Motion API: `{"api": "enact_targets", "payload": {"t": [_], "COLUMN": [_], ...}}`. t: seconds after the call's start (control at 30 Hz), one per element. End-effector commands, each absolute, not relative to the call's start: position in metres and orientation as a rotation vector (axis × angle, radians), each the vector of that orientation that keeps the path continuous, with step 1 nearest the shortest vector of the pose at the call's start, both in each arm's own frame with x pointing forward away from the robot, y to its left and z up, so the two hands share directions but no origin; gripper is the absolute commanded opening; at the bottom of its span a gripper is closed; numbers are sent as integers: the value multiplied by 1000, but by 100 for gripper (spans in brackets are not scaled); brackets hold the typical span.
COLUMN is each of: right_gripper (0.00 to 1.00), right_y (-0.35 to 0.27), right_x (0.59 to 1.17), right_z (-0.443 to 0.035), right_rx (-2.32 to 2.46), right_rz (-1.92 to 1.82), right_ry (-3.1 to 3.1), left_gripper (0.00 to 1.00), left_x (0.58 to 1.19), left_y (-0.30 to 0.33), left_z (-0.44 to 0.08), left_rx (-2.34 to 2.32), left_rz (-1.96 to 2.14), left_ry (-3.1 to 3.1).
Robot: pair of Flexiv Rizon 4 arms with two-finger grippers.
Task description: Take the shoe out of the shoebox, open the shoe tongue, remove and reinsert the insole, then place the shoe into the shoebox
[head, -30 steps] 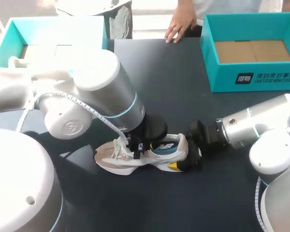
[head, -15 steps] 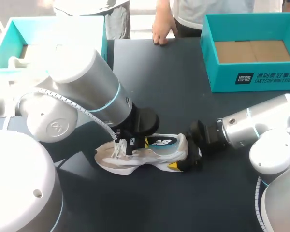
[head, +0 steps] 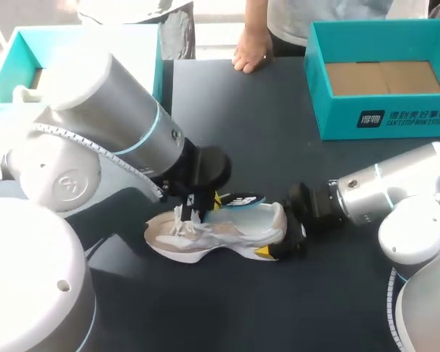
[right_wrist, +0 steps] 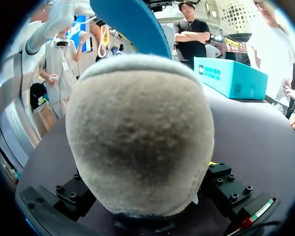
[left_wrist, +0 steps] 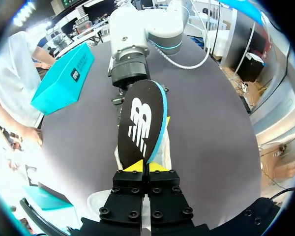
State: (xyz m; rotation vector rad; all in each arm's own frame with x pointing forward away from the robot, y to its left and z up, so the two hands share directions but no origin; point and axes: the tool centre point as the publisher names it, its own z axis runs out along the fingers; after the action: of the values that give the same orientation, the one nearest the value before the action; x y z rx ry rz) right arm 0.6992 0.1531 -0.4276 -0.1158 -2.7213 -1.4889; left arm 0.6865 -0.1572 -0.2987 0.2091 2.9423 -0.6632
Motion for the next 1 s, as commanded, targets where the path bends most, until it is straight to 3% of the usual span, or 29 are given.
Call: {"api": "enact_targets", "payload": {"t": [0.03, 0.4, 1.0], "right_gripper": [0, 0, 0], "right_y": [157, 157, 157], "right_x": [701, 701, 701], "right_z": [-433, -433, -433], "right_rx": [-116, -116, -116], "right_rz": [-1479, -1479, -1479], "right_ry": [-2725, -2725, -2725], "left_gripper": [0, 0, 0], "left_x": [697, 703, 680], "left_y": [-180, -216, -241], "left_z": [-306, -331, -317], "left_rx": [239, 333, 508], "left_rz": [-655, -697, -728], "left_ry": [2967, 2982, 2953]}}
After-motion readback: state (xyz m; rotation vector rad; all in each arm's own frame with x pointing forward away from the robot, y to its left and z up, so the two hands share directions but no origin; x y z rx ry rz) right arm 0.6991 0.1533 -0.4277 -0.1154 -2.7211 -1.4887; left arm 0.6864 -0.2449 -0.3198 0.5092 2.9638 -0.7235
